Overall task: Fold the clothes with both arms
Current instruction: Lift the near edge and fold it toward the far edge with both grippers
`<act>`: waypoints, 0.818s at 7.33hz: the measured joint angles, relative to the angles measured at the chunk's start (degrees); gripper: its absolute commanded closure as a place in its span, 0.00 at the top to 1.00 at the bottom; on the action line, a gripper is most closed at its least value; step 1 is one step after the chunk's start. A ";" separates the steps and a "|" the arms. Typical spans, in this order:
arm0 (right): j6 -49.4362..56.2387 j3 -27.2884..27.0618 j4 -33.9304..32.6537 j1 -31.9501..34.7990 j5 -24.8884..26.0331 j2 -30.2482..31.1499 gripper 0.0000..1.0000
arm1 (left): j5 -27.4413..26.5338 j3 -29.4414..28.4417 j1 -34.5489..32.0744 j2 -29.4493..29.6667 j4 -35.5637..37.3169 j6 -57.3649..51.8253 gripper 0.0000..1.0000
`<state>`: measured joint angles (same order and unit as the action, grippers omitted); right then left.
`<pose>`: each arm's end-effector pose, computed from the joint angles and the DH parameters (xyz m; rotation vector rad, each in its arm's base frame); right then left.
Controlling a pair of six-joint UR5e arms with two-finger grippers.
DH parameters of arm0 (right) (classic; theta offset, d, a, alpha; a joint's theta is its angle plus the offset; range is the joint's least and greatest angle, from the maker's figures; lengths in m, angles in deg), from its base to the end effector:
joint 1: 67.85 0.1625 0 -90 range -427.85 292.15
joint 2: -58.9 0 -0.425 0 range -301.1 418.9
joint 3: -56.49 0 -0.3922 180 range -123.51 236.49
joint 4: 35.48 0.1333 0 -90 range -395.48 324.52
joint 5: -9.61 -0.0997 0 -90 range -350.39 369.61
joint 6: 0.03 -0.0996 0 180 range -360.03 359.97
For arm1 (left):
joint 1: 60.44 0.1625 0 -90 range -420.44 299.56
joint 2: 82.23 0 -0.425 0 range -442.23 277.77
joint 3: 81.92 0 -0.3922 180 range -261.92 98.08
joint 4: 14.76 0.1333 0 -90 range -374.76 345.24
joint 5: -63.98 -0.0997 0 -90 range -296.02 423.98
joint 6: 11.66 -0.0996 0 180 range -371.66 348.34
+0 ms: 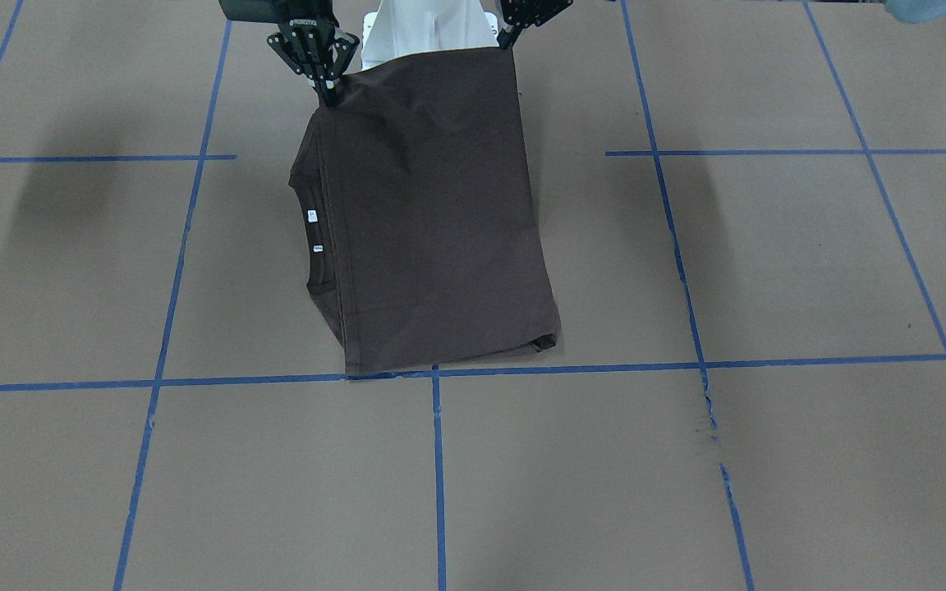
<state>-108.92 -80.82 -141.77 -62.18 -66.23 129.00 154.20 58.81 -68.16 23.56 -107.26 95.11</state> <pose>-0.4167 -0.1998 0.1840 0.1288 -0.9149 0.5079 0.3791 -0.1855 0.1543 -0.0991 1.2087 -0.3718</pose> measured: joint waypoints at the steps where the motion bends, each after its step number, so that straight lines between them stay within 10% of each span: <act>1: -0.01 1.33 -1.35 0.55 -0.35 -2.06 0.00 | 0.31 0.04 -0.60 0.36 1.34 -0.53 0.00; 6: 6.87 23.32 8.88 15.77 -5.34 -11.67 0.00 | 3.26 -15.77 -14.66 8.26 1.25 -13.97 0.00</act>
<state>-102.05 -57.50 -132.88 -46.41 -71.57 117.33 157.46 43.04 -82.83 31.81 -106.02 81.14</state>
